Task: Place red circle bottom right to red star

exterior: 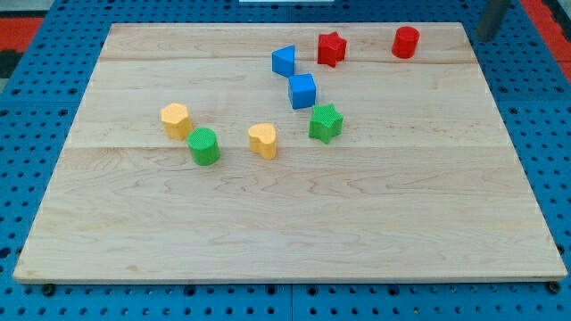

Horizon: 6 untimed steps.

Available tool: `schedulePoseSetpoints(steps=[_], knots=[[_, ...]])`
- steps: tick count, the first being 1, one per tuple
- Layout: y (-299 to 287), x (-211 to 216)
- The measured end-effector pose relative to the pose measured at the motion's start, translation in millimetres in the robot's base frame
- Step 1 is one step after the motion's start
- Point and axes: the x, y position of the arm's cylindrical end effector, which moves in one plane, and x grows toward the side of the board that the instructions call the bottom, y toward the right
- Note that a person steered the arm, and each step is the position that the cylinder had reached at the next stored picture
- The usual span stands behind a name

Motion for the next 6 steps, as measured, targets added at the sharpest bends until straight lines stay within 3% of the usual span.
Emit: schedulePoseSetpoints(steps=[2, 4, 5, 6], knots=[[-143, 7], [-129, 5], [-87, 7], [-122, 28]])
